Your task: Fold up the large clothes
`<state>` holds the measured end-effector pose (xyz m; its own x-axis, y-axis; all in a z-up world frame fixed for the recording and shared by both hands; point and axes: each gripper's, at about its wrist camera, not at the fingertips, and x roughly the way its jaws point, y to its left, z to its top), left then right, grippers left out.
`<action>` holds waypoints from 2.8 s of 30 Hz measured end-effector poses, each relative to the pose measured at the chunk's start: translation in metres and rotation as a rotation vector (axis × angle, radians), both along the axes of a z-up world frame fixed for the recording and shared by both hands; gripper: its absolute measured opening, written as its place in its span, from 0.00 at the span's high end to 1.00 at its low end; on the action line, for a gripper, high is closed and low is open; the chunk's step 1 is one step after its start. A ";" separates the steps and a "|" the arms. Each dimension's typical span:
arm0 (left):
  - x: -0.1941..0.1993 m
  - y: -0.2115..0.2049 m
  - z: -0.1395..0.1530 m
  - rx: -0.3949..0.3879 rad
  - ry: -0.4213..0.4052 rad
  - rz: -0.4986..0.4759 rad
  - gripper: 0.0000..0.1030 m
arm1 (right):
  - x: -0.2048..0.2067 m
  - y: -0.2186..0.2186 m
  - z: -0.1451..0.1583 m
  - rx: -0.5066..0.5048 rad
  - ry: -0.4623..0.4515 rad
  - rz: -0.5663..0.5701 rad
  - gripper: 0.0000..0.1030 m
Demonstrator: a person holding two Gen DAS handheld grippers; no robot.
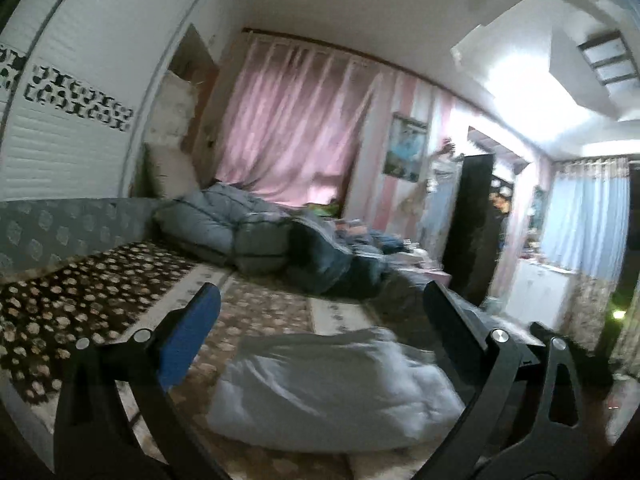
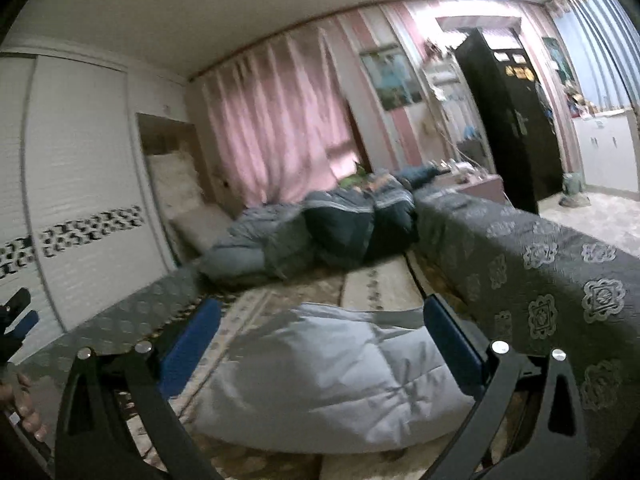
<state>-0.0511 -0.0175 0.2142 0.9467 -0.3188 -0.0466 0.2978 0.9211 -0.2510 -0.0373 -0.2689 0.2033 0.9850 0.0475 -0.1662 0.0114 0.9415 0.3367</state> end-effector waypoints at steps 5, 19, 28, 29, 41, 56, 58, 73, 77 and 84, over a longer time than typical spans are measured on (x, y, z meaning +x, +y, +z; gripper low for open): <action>-0.050 -0.008 0.030 -0.085 -0.032 -0.125 0.03 | -0.042 0.020 0.028 -0.042 -0.069 0.010 0.02; 0.049 -0.049 -0.140 0.296 0.215 0.098 0.03 | 0.002 0.065 -0.066 -0.198 0.172 -0.021 0.02; 0.158 -0.094 -0.190 0.304 0.272 0.099 0.03 | 0.114 0.060 -0.145 -0.288 0.323 -0.053 0.02; 0.173 -0.099 -0.189 0.316 0.270 0.095 0.03 | 0.128 0.057 -0.148 -0.300 0.331 -0.061 0.02; 0.405 -0.206 -0.232 0.656 0.334 0.190 0.03 | 0.351 0.001 -0.226 -0.337 0.613 -0.069 0.02; 0.484 -0.204 -0.321 0.601 0.544 0.158 0.03 | 0.421 -0.018 -0.306 -0.247 0.756 -0.069 0.01; 0.488 -0.208 -0.323 0.604 0.543 0.161 0.03 | 0.423 -0.017 -0.309 -0.251 0.753 -0.072 0.01; 0.482 -0.205 -0.326 0.594 0.540 0.163 0.03 | 0.423 -0.018 -0.313 -0.256 0.739 -0.076 0.01; 0.477 -0.204 -0.325 0.575 0.530 0.150 0.03 | 0.416 -0.019 -0.308 -0.253 0.697 -0.085 0.02; 0.445 -0.202 -0.320 0.559 0.427 0.193 0.03 | 0.394 -0.007 -0.298 -0.312 0.661 -0.149 0.02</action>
